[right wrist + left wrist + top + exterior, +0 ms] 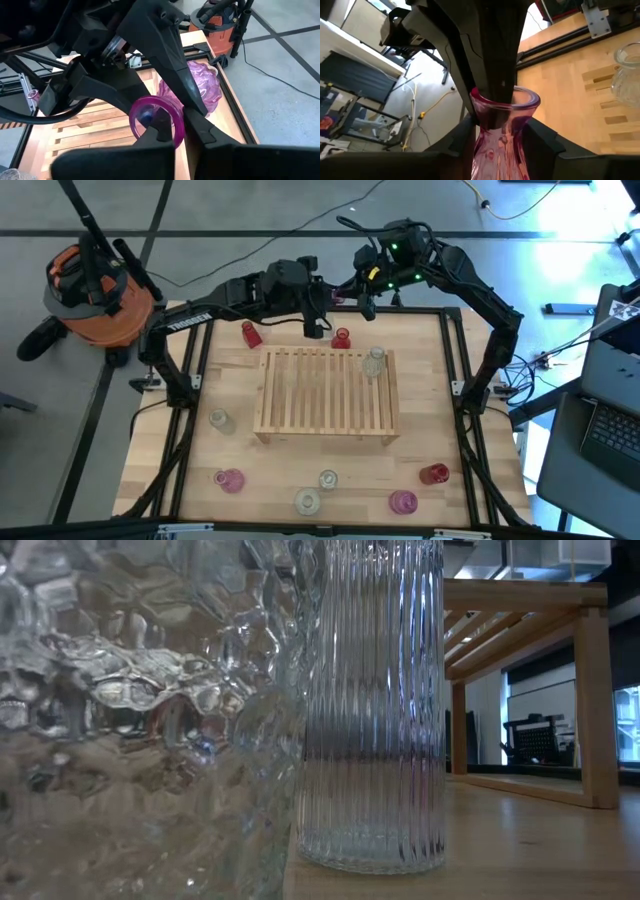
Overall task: Sort vases onto shelf
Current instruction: Put the violet vase on the shelf
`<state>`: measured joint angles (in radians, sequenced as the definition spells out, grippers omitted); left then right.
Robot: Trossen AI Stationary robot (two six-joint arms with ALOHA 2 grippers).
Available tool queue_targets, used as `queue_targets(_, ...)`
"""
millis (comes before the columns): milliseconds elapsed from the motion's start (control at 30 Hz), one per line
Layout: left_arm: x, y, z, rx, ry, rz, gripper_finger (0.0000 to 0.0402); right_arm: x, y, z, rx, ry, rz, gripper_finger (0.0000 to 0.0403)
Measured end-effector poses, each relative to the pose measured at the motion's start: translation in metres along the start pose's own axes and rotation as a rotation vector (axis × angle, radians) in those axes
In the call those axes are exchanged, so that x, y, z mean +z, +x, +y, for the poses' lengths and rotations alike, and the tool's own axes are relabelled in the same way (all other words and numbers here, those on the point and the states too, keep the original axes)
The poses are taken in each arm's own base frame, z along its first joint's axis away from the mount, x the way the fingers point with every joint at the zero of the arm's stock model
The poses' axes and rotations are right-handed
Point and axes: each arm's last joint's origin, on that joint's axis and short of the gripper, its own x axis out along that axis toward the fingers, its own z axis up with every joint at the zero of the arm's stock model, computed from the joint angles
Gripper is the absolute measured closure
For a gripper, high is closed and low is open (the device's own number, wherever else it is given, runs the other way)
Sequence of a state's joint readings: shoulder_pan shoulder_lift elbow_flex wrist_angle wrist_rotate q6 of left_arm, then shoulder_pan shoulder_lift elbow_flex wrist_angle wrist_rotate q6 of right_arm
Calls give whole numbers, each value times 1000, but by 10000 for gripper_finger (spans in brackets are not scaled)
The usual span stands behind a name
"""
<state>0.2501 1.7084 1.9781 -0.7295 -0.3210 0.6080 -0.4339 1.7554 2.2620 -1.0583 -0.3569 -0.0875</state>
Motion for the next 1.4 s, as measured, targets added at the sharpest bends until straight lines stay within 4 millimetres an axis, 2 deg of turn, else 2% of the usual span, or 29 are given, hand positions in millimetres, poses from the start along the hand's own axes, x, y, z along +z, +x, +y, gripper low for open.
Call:
queue_targets(767,-1,0,-1,-6,8,13,286,0,0,1,18,0,-2,400)
queue_targets(933,-4,-1,-1,-17,-21,37,293,0,0,1,25,0,-1,353)
queue_targets(1000,-12,-1,-4,-32,-27,117,293,2,-7,4,40,-7,-20,322)
queue_targets(1167,-20,1,-3,-61,-122,168,293,6,-23,10,59,-30,-69,258)
queue_targets(1233,-18,2,-1,-105,-226,113,293,5,-26,11,47,-40,-65,247)
queue_targets(1400,-18,9,12,-308,-479,-64,293,5,-53,20,-17,-74,-88,247)
